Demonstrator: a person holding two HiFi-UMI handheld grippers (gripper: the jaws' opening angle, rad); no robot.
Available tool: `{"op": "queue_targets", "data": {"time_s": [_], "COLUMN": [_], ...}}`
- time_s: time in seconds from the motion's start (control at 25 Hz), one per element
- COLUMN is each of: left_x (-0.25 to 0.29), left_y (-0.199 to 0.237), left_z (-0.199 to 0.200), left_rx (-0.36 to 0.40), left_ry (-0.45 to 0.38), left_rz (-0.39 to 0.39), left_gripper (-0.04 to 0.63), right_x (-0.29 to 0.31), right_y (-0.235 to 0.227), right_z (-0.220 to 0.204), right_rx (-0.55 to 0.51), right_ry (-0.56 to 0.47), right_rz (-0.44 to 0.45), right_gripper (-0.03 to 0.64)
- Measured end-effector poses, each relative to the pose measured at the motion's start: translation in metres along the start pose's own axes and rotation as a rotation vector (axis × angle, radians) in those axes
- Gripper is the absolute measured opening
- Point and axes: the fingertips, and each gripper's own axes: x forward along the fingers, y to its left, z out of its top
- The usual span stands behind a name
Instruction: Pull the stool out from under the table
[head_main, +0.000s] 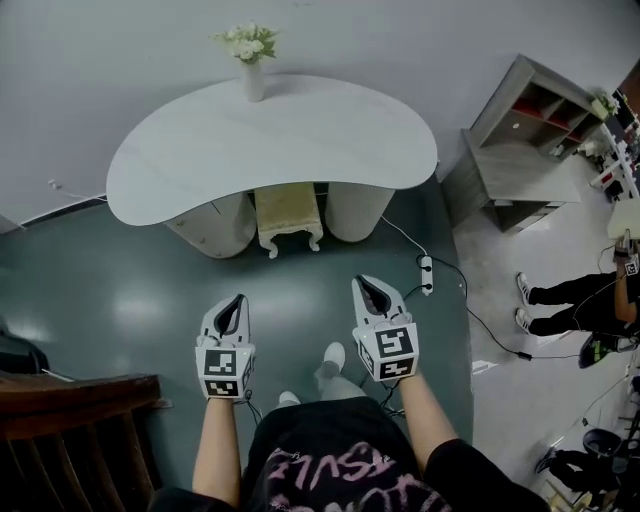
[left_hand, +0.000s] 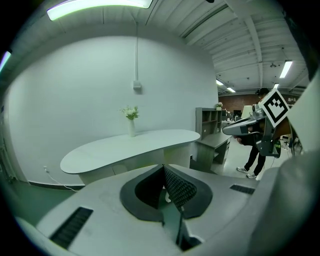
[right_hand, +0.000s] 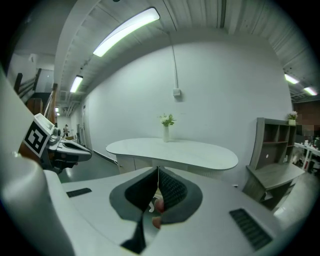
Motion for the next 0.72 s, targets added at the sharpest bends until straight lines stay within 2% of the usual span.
{"op": "queue_targets", "data": {"time_s": [0.36,0.72], "left_x": [0.054,0.099], "left_y": [0.005,0.028], "left_z": [-0.001,-0.042], "left_rx": [0.01,-0.028], "left_ry": [0.063,0.096], "left_rz": [0.05,0.044], "left_gripper": [0.012,0.014], "right_x": [0.05,0.106], "right_y": [-0.042,-0.035], "right_z": [-0.012,-0.05], "right_rx": [-0.003,-0.024], "right_ry": [0.027,0.079], "right_rz": [0.06,0.062], "right_gripper": [0.063,0.063]}}
